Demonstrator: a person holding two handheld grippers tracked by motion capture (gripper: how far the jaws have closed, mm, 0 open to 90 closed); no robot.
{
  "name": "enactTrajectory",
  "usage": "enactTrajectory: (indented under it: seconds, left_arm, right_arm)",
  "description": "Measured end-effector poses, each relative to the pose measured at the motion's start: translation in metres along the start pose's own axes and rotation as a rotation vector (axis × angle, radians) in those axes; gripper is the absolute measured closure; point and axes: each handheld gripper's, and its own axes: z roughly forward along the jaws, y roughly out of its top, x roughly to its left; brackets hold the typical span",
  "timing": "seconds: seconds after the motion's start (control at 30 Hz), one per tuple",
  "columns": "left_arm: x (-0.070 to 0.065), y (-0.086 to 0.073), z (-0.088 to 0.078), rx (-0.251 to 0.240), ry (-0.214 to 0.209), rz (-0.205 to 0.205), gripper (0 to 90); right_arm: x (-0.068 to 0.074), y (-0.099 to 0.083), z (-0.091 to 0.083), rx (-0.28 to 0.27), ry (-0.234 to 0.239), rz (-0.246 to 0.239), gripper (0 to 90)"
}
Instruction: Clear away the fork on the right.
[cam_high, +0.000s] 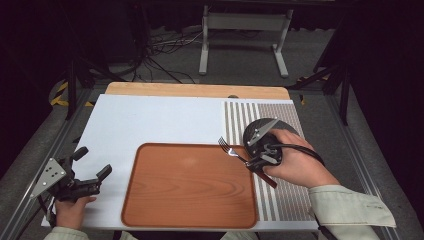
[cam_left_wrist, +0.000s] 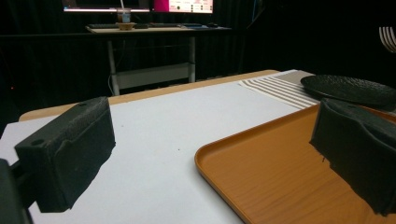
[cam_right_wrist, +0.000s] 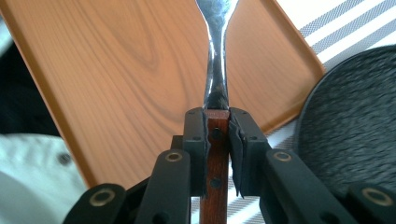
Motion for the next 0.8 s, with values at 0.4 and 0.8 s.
enactTrajectory:
  seconds: [0.4, 0.8]
  left_arm:
    - [0.001, 0.0, 0.0, 0.002, 0.0, 0.0, 0.5]
    - [0.001, 0.0, -0.001, -0.001, 0.002, -0.002, 0.5]
  right_arm:
    - [0.014, 0.014, 0.015, 0.011, 0.031, 0.134, 78.4]
    - [0.024, 0.023, 0.028, 0.035, 0.06, 0.241, 78.4]
